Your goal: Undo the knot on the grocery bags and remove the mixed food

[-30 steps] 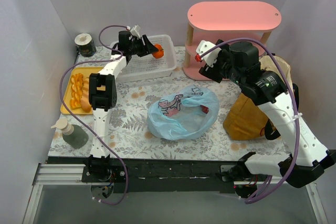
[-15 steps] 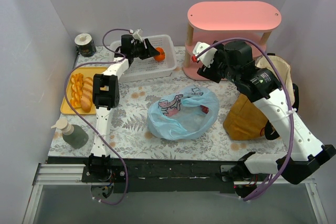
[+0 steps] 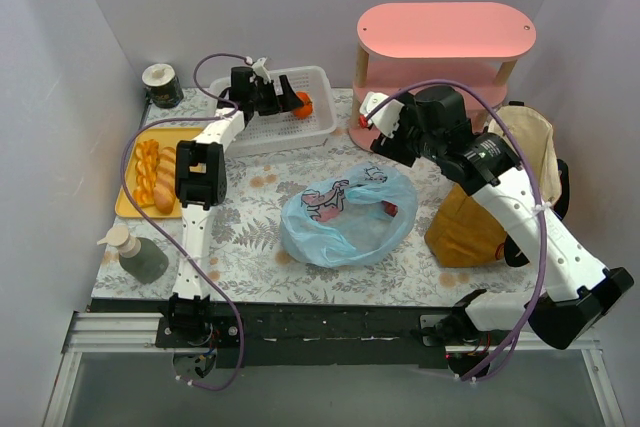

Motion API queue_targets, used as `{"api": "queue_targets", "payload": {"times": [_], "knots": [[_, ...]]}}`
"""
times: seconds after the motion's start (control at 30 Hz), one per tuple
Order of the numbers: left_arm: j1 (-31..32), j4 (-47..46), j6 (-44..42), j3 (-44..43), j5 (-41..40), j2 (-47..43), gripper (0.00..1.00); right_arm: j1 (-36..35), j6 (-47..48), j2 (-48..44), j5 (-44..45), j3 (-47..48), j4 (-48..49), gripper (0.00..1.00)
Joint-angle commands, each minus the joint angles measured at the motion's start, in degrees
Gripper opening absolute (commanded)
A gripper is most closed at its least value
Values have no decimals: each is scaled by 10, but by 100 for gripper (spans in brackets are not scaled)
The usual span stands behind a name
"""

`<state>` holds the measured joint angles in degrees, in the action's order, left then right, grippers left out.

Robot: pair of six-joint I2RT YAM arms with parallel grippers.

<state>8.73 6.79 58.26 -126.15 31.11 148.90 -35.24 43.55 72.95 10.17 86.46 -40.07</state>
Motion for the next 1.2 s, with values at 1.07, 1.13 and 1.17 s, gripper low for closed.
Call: {"api": "queue_targets", "payload": {"times": [1.07,1.13,1.17], "knots": [[239,151,-302,622,29,-809,98,-183,74,15,-195,-138,-138,3],[240,150,-307,636,14,-809,98,-183,66,10,-165,-158,-114,3],[241,147,-309,650,9,-806,98,-183,62,8,-153,-177,-104,2]]}}
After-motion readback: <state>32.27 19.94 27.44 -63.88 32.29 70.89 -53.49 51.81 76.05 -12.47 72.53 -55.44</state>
